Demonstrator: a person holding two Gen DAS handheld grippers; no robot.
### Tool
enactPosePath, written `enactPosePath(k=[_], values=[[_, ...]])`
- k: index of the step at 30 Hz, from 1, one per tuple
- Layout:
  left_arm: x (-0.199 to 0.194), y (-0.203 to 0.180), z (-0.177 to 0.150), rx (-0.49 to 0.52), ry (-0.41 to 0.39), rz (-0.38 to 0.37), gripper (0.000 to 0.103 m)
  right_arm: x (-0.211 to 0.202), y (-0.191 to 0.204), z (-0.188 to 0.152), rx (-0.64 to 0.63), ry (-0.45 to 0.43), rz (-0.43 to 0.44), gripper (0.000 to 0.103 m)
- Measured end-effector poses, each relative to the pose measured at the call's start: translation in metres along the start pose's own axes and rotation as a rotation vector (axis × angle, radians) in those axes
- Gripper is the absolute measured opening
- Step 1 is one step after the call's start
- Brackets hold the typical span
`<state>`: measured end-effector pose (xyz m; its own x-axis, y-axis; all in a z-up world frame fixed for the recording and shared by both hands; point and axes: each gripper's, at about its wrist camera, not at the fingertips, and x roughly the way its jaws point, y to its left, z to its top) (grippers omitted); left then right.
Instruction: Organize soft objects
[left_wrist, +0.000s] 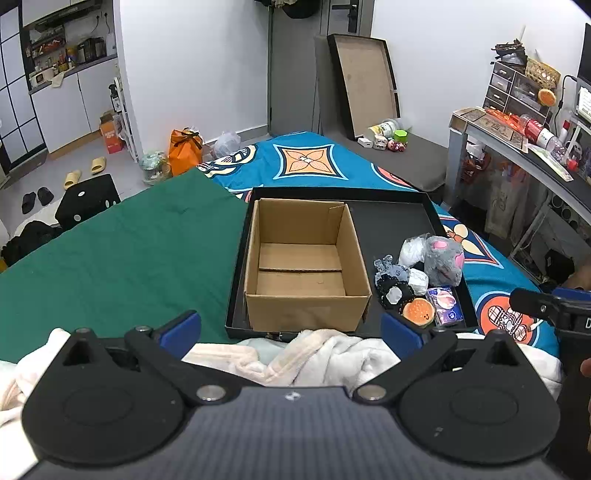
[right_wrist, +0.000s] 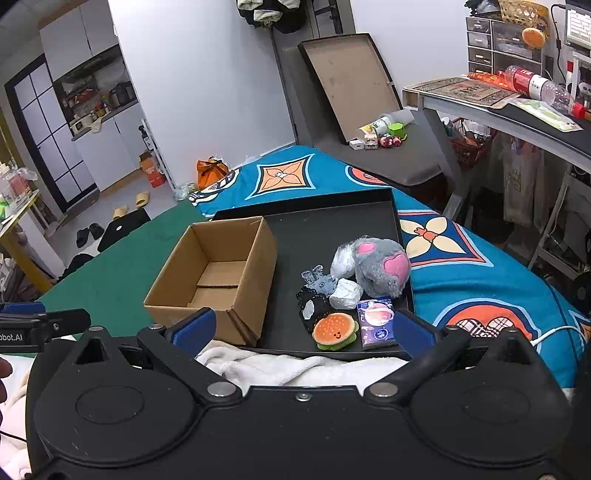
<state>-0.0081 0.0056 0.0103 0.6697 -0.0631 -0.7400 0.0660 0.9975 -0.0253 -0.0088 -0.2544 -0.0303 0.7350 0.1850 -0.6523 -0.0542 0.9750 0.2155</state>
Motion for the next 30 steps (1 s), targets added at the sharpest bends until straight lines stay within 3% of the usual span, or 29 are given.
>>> enactPosePath(k=[30], values=[[-0.0098,-0.0001,-0.0004,0.007,-0.026,0.009,0.103,-0.0057,0.0018,0.0009,0.019,0.007,0.011,0.103]])
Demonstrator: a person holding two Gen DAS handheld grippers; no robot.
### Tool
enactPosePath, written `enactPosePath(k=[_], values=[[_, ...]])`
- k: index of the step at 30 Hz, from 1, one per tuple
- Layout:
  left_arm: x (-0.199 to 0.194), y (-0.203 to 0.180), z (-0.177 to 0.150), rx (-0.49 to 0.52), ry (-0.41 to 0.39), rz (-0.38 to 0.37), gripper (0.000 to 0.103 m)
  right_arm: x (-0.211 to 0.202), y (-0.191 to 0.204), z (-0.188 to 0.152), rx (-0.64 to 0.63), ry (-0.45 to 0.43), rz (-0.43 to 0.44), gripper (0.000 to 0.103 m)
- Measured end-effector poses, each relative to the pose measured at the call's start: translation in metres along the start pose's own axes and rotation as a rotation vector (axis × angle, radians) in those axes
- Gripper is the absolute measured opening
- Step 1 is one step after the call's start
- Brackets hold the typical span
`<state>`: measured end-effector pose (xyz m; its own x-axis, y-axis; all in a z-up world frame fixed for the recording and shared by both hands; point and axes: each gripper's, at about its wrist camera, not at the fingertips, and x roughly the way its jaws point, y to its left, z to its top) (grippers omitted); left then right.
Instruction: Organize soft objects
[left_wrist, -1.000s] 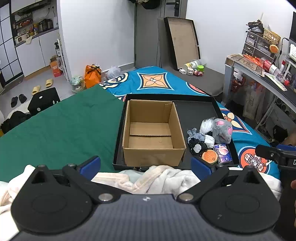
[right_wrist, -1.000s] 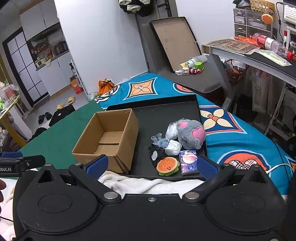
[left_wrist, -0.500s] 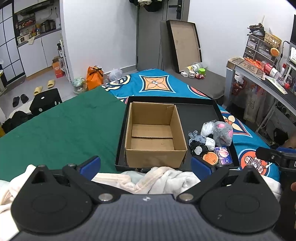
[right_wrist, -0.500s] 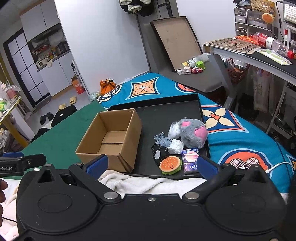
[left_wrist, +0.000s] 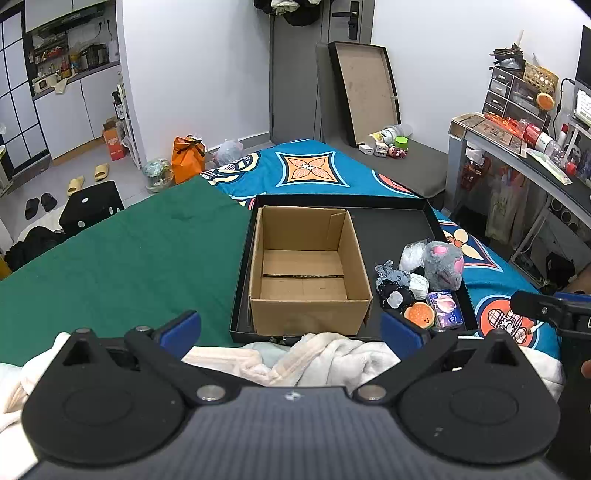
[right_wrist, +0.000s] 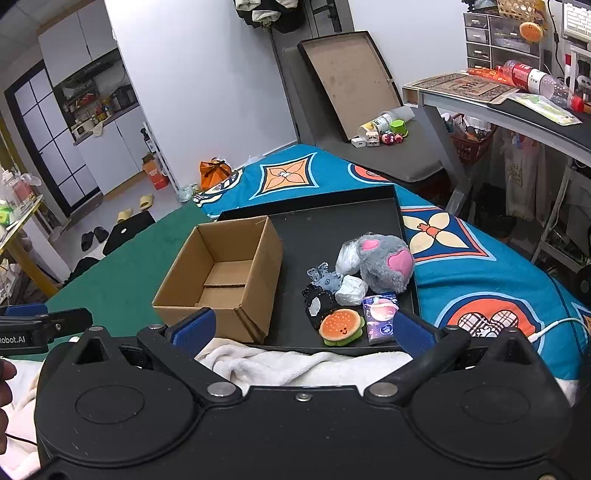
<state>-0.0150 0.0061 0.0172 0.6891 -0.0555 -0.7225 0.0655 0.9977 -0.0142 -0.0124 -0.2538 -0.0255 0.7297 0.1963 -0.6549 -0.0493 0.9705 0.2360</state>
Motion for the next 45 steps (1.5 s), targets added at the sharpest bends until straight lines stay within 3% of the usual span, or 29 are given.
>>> enactPosePath(k=[30,45], values=[[0.012,0.0,0.008,0.027,-0.013,-0.012,0.103,0.014,-0.006,0.003,-0.024,-0.002,-0.027,0.103],[0.041,0.019,0.017,-0.009,-0.017,0.005,0.102,0.052,-0.037,0.004,0.091,0.027,-0.049,0.103]])
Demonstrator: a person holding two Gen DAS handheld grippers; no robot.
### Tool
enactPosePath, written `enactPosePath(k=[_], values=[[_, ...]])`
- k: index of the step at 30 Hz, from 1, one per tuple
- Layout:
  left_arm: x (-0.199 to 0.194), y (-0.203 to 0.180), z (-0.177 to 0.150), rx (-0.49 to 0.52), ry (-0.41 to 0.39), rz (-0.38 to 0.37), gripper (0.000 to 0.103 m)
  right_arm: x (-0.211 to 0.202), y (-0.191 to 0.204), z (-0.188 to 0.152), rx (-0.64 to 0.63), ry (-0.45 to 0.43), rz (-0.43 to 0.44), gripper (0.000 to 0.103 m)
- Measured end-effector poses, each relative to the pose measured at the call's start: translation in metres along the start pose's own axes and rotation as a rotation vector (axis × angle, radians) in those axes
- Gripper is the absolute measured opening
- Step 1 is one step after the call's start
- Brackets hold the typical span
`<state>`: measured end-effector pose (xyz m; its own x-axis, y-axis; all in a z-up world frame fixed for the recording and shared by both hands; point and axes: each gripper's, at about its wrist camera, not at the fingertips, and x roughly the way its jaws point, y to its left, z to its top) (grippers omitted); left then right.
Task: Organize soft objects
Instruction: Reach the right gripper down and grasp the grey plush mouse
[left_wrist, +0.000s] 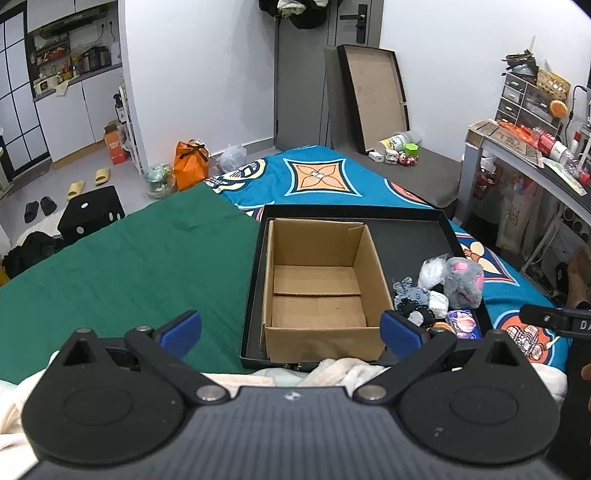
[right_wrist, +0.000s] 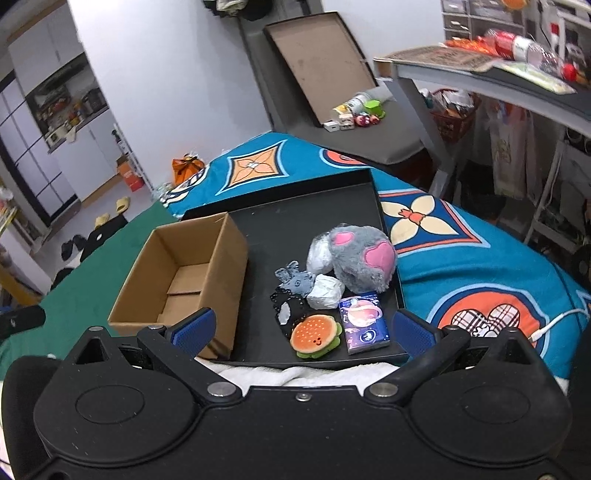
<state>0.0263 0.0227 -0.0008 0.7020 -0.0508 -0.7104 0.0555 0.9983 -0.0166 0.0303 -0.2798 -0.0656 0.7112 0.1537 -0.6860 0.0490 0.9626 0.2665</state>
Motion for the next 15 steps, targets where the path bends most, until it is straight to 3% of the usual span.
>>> enactPosePath(k=[15], values=[[0.06,0.008,-0.002,0.004,0.038,0.067,0.1,0.042,-0.02,0.008,0.023,-0.018,-0.045,0.103]])
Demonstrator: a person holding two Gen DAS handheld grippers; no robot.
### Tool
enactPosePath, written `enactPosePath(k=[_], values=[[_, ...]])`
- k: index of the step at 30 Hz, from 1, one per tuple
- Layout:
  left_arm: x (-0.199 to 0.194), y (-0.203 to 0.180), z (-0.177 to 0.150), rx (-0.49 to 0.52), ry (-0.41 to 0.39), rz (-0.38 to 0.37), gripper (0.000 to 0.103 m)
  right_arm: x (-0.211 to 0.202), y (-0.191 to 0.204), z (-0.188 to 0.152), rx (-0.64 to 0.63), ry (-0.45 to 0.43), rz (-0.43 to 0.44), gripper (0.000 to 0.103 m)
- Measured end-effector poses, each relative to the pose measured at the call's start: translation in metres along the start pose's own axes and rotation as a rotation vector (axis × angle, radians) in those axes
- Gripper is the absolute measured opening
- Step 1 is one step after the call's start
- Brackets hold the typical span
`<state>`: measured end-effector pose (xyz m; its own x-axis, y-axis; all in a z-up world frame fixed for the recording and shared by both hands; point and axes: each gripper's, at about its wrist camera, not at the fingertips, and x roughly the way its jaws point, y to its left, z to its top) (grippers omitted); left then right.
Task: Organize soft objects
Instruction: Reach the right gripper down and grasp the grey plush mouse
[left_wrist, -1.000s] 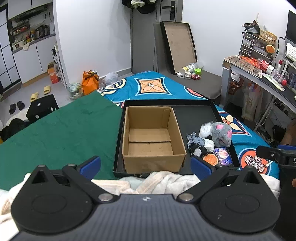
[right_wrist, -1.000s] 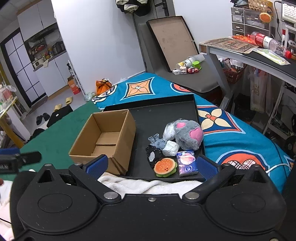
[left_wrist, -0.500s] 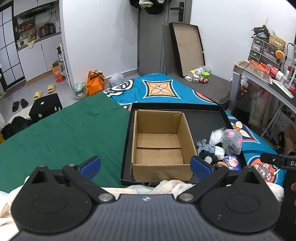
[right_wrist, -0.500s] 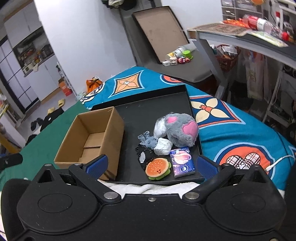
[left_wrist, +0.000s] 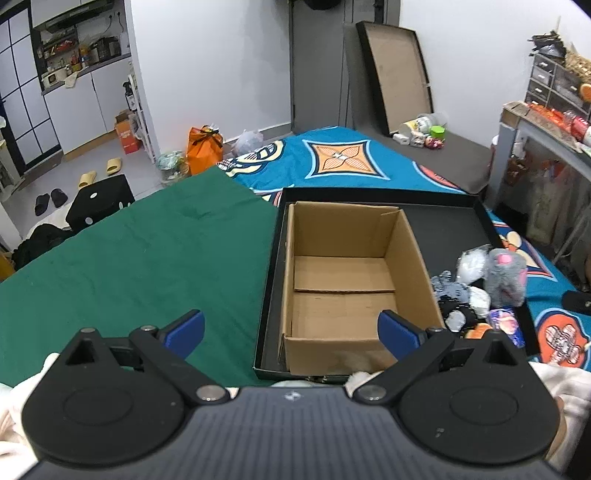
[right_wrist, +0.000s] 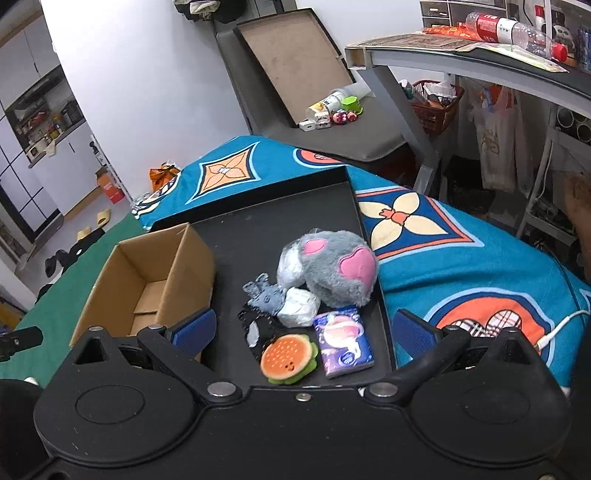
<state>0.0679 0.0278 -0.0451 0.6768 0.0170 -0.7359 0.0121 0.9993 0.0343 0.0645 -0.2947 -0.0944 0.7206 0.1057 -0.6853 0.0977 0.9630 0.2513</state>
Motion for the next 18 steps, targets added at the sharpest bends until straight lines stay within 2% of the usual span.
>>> enactPosePath(k=[7,12,18], values=[[0.026,0.0,0.0,0.017,0.022,0.028,0.099,0.017,-0.013,0.011,0.007,0.005,0.007,0.103],[0.042,0.001,0.001,0.017,0.043,0.045,0.093,0.034,-0.017,0.022,-0.015,0.022,-0.007,0.103],[0.058,0.002,0.001,0.007,0.064,0.075,0.09,0.058,-0.024,0.037,-0.024,0.024,-0.008,0.103]])
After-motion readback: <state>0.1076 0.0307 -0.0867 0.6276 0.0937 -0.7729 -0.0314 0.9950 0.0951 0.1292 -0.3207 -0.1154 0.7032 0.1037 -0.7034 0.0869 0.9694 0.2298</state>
